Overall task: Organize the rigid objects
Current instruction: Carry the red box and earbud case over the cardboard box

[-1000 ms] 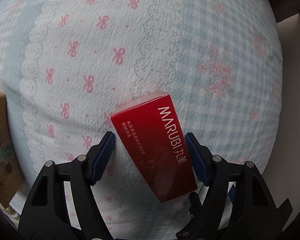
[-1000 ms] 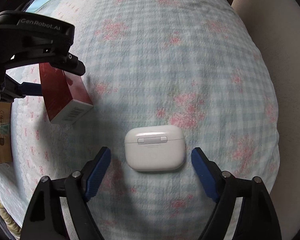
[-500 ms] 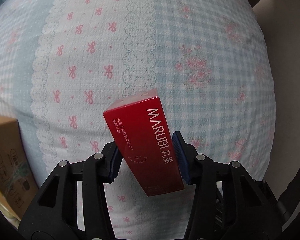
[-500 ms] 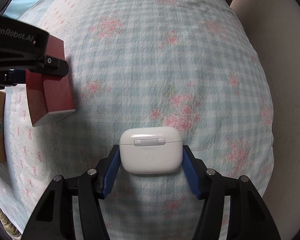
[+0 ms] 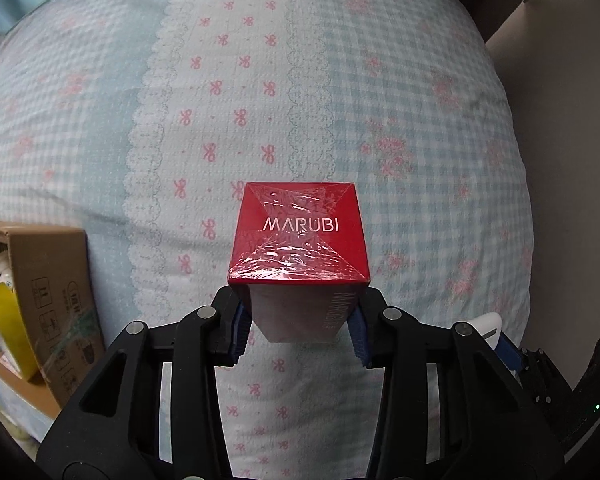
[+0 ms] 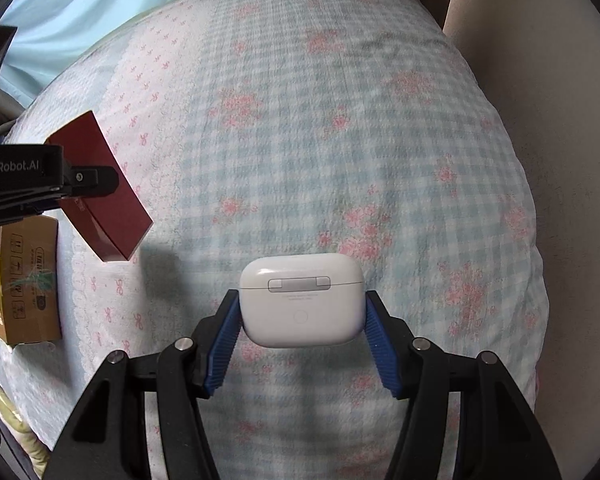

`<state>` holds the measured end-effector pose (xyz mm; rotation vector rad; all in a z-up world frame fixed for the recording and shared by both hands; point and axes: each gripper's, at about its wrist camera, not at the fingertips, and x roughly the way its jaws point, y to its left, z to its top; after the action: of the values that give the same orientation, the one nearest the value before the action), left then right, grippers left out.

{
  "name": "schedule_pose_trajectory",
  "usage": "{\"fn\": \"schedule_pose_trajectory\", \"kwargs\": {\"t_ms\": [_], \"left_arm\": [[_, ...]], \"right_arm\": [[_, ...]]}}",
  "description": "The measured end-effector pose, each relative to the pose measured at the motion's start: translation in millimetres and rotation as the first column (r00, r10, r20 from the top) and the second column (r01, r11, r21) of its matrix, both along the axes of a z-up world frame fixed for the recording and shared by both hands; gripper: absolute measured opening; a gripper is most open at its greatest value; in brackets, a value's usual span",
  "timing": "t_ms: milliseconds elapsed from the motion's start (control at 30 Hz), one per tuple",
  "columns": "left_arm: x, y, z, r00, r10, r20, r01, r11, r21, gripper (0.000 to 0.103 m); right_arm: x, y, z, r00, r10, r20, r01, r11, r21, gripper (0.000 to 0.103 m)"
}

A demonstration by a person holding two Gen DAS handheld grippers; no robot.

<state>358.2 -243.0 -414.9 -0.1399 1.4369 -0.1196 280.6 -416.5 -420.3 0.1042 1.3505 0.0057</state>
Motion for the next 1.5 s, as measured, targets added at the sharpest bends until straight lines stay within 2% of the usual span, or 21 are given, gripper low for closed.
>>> {"fn": "schedule_pose_trajectory", "kwargs": {"t_ms": [167, 433, 600, 767, 933, 1133, 1333, 1500], "left_arm": [[-17, 19, 27, 0.998, 0.005, 0.057, -0.003, 1.0, -0.03, 0.037], [-54, 52, 111, 0.982, 0.052, 0.182, -0.035, 0.995, -0.097, 0.037], [-82, 86, 160, 0.966, 0.071, 0.249, -0.049, 0.994, -0.096, 0.037], [-116, 135, 193, 0.953, 0.087, 0.29, -0.068, 0.995, -0.077, 0.037], [-145, 190, 208, 0.946, 0.118, 0.302, -0.096, 0.992, -0.086, 0.037], [-163, 265, 213, 0.94, 0.135, 0.313, -0.11, 0.989, -0.096, 0.037], [-163, 346, 206, 0.949, 0.114, 0.294, -0.092, 0.992, -0.085, 0.037], [-149, 404, 188, 0.96, 0.079, 0.27, -0.062, 0.995, -0.073, 0.037]], "right_arm": [[-13, 2, 21, 0.999, -0.012, 0.034, 0.012, 1.0, 0.015, 0.056], [-34, 15, 87, 0.992, -0.004, 0.127, 0.001, 1.0, 0.026, 0.056], [-46, 42, 137, 0.981, 0.047, 0.187, -0.053, 0.998, 0.029, 0.056], [-53, 89, 173, 0.963, 0.134, 0.232, -0.146, 0.989, 0.034, 0.056], [-67, 152, 192, 0.943, 0.208, 0.26, -0.225, 0.974, 0.034, 0.056], [-83, 234, 200, 0.931, 0.253, 0.265, -0.273, 0.961, 0.042, 0.056], [-86, 307, 193, 0.947, 0.205, 0.248, -0.233, 0.968, 0.09, 0.056], [-81, 357, 177, 0.962, 0.154, 0.224, -0.181, 0.978, 0.104, 0.056]]}}
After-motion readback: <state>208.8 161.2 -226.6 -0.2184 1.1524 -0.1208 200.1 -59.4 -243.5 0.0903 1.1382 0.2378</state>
